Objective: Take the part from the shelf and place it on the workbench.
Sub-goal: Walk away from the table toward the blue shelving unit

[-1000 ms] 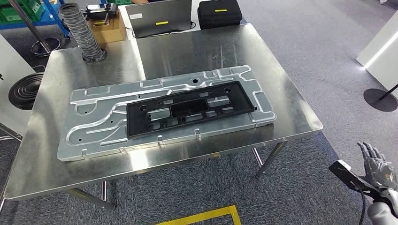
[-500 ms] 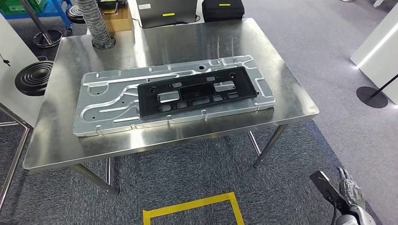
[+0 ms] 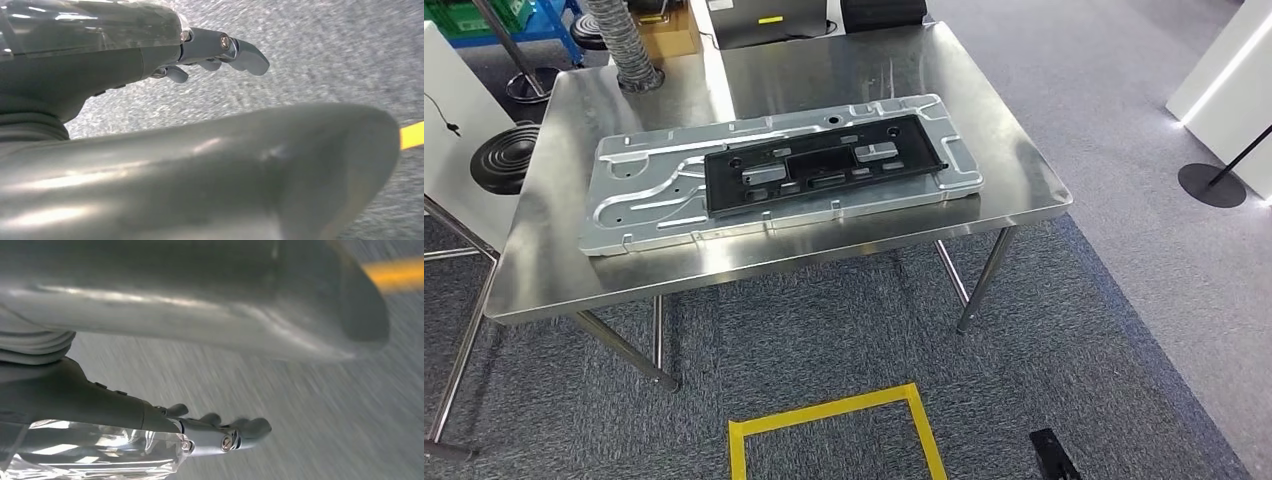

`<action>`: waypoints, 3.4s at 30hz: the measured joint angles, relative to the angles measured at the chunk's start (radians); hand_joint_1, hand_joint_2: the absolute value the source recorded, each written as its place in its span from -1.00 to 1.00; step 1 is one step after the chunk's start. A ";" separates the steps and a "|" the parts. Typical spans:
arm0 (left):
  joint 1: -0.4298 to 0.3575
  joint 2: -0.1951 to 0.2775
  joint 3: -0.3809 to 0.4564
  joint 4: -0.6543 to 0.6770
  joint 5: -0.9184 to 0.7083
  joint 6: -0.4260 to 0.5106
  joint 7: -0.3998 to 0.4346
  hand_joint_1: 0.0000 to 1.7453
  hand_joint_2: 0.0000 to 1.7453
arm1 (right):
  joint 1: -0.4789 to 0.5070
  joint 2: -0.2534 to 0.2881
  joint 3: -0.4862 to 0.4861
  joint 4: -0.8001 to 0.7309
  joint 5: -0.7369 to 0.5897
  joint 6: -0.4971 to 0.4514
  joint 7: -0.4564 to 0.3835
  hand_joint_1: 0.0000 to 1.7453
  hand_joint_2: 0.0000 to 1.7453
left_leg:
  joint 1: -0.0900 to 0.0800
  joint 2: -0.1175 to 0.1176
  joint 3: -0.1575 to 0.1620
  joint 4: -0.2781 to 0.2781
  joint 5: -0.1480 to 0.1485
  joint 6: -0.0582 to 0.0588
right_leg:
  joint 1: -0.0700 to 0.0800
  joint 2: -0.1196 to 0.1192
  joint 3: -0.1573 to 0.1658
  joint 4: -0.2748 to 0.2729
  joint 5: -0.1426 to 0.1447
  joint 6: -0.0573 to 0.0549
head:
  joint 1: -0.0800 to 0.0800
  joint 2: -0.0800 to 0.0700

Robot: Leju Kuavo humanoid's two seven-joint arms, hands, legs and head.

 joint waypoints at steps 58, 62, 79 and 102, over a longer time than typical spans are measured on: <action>-0.018 -0.001 -0.058 -0.002 -0.084 0.022 0.009 -1.00 -1.00 | 0.081 0.277 -0.114 0.045 0.012 0.115 -0.017 -1.00 -1.00 | -0.001 -0.013 -0.042 -0.043 -0.022 -0.003 | 0.008 -0.012 0.112 -0.038 -0.077 -0.012 | 0.000 0.000; -0.014 0.001 -0.061 -0.002 -0.084 0.024 0.009 -1.00 -1.00 | 0.081 0.279 -0.114 0.045 0.020 0.113 -0.017 -1.00 -1.00 | 0.008 0.011 0.020 -0.096 0.024 -0.018 | 0.005 -0.050 0.096 -0.017 -0.080 -0.004 | 0.000 0.000; -0.014 -0.002 -0.065 -0.002 -0.086 0.029 0.007 -1.00 -1.00 | 0.079 0.281 -0.113 0.045 0.036 0.098 -0.018 -1.00 -1.00 | -0.006 -0.053 0.080 -0.261 0.081 0.048 | 0.015 0.020 0.044 0.079 -0.099 0.007 | 0.000 0.000; -0.028 -0.006 -0.065 -0.002 -0.083 0.004 0.021 -1.00 -1.00 | 0.072 0.284 -0.114 0.046 0.055 0.076 0.048 -1.00 0.00 | 0.008 -0.004 0.111 -0.271 0.055 0.044 | 0.002 0.001 -0.064 0.143 -0.110 0.047 | 0.000 0.000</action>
